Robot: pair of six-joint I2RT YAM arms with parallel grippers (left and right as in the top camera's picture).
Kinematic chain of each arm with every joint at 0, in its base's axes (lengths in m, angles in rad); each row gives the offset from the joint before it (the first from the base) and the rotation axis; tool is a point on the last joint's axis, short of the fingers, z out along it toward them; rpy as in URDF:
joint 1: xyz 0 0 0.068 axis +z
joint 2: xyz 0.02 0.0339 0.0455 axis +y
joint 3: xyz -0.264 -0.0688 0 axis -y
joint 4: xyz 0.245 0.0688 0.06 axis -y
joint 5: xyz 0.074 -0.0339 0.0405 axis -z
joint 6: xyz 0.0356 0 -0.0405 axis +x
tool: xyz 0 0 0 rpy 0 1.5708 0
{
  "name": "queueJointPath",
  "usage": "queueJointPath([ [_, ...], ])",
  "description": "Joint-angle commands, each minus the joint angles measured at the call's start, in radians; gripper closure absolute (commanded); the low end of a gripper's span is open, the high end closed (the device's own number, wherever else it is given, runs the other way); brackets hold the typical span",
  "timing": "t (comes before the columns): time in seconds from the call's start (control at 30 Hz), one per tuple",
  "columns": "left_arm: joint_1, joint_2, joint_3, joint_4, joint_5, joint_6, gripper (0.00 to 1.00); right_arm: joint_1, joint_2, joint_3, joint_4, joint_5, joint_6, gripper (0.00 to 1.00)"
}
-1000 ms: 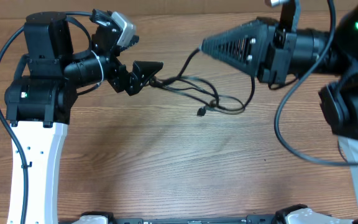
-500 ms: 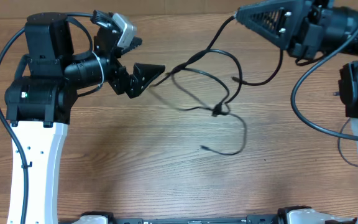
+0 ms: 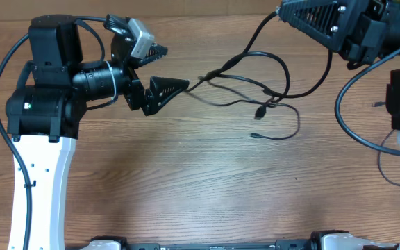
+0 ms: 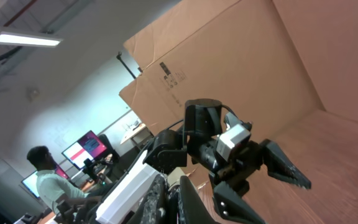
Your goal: Untangle cables
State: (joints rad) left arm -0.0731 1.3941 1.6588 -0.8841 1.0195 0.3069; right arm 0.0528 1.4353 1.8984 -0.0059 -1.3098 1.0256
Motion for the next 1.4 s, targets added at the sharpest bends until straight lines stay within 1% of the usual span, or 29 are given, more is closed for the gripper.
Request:
queueJointPath([
  [0.0, -0.051, -0.009, -0.001, -0.002, 0.015, 0.042, 0.07, -0.001, -0.008, 0.027, 0.05, -0.001, 0.051, 0.96],
  [0.1, -0.085, -0.009, -0.001, -0.003, -0.034, 0.045, 0.07, -0.005, -0.008, 0.027, 0.1, -0.002, 0.088, 0.96],
  [0.2, -0.098, -0.009, -0.001, -0.014, -0.074, 0.049, 0.07, -0.024, -0.008, 0.027, 0.106, -0.003, 0.105, 0.96],
  [0.47, -0.098, -0.009, -0.001, -0.056, -0.08, 0.075, 0.07, -0.097, -0.008, 0.027, 0.106, -0.002, 0.115, 0.96],
  [0.7, -0.106, -0.009, -0.001, -0.055, -0.081, 0.075, 0.07, -0.098, -0.008, 0.027, 0.145, -0.001, 0.146, 0.96],
  [0.8, -0.124, -0.009, -0.001, -0.054, -0.091, 0.083, 0.09, -0.098, -0.007, 0.027, 0.163, 0.003, 0.176, 0.96],
  [0.83, -0.132, -0.008, -0.001, -0.054, -0.104, 0.083, 0.11, -0.098, -0.007, 0.027, 0.164, 0.004, 0.188, 0.96],
  [0.87, -0.139, -0.008, -0.002, -0.054, -0.119, 0.084, 0.19, -0.098, -0.007, 0.027, 0.172, 0.002, 0.202, 0.96],
  [0.9, -0.152, -0.006, -0.002, -0.054, -0.149, 0.083, 0.32, -0.098, -0.007, 0.027, 0.185, -0.002, 0.222, 0.96],
  [0.93, -0.161, -0.004, -0.002, -0.054, -0.172, 0.083, 0.37, -0.098, -0.007, 0.027, 0.192, -0.005, 0.237, 0.96],
  [1.0, -0.183, 0.005, -0.002, -0.054, -0.213, 0.082, 0.45, -0.098, -0.008, 0.027, 0.223, -0.02, 0.275, 0.96],
  [1.03, -0.194, 0.012, -0.002, -0.053, -0.231, 0.082, 0.57, -0.098, -0.008, 0.027, 0.245, -0.032, 0.297, 0.96],
  [1.07, -0.204, 0.019, -0.002, -0.053, -0.248, 0.083, 0.72, -0.098, -0.008, 0.027, 0.265, -0.041, 0.319, 0.96],
  [1.1, -0.21, 0.025, -0.002, -0.053, -0.263, 0.083, 0.95, -0.098, -0.008, 0.027, 0.284, -0.048, 0.334, 0.96],
  [1.2, -0.214, 0.04, -0.002, -0.053, -0.279, 0.08, 0.96, -0.098, -0.008, 0.027, 0.335, -0.069, 0.365, 0.96],
  [1.37, -0.195, 0.031, -0.001, -0.041, -0.282, 0.06, 0.96, -0.116, 0.0, 0.027, 0.334, -0.106, 0.361, 0.96],
])
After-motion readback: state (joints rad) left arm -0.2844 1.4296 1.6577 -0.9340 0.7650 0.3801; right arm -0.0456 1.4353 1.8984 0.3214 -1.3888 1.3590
